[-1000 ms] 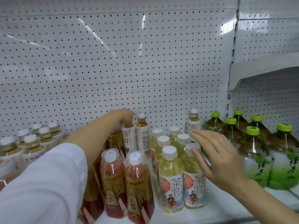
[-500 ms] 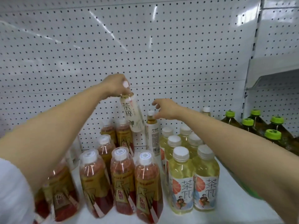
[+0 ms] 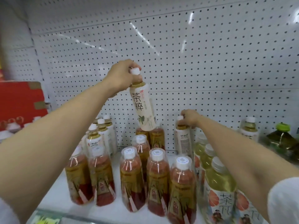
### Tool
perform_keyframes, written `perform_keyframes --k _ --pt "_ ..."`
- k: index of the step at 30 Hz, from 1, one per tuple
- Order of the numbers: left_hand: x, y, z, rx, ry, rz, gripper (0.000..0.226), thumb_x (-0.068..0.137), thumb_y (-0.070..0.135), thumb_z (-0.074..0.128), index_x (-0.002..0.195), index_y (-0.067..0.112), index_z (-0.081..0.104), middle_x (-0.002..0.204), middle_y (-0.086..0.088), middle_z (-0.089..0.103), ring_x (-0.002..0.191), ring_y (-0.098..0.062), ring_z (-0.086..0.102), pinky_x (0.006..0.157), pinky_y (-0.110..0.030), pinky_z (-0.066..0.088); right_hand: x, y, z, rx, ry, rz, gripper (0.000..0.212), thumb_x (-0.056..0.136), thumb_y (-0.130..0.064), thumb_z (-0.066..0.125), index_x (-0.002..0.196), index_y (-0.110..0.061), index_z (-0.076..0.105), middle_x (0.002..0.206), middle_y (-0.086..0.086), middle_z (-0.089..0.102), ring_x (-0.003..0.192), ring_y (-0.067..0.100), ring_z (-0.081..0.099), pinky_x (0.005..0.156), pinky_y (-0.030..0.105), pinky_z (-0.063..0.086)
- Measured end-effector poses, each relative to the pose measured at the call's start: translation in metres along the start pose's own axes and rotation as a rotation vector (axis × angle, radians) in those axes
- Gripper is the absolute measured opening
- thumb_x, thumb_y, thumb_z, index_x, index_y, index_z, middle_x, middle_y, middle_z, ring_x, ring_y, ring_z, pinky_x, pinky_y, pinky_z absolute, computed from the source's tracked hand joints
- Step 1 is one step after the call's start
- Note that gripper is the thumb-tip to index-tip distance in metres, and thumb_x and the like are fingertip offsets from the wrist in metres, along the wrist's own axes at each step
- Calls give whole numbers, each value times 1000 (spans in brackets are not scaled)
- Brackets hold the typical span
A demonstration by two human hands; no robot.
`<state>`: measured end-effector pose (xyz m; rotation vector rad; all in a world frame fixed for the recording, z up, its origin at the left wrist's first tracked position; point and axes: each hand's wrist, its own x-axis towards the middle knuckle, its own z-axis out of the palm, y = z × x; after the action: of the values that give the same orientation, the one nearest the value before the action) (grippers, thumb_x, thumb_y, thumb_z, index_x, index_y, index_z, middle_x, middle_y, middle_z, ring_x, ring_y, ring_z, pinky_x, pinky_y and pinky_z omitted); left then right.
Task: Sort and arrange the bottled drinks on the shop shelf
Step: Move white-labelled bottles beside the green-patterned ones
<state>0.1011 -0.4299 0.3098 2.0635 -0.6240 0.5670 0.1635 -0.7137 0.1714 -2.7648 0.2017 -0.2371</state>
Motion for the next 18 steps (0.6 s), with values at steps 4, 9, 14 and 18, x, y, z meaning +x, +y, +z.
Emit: perform_keyframes --k 4,9,14,18 --pt "-4 5 -12 -23 103 20 32 91 12 69 122 16 63 104 5 60 87 -10 63 86 -39 59 3 0 -1 35 85 46 27 90 -29 67 91 -5 56 88 13 60 71 24 55 59 32 46" --pt "-12 17 -30 -198 310 71 32 95 10 62 127 13 59 105 4 62 84 -1 64 79 -27 58 -19 -10 -35 508 322 -54 24 90 -26 69 97 -7 54 91 11 55 80 24 52 67 35 44" --pt "-24 35 -29 -399 557 187 17 95 19 59 108 10 66 85 7 66 66 2 62 71 -23 55 -66 -49 -73 1014 615 -367 21 96 -32 59 102 -11 57 90 3 66 80 13 63 72 27 52" --pt "-35 38 -34 -490 555 241 20 93 21 59 80 10 69 72 2 65 65 -14 60 66 -33 54 -103 -77 -101 1232 631 -520 25 96 -32 60 88 -9 56 79 7 64 76 21 70 66 33 58"
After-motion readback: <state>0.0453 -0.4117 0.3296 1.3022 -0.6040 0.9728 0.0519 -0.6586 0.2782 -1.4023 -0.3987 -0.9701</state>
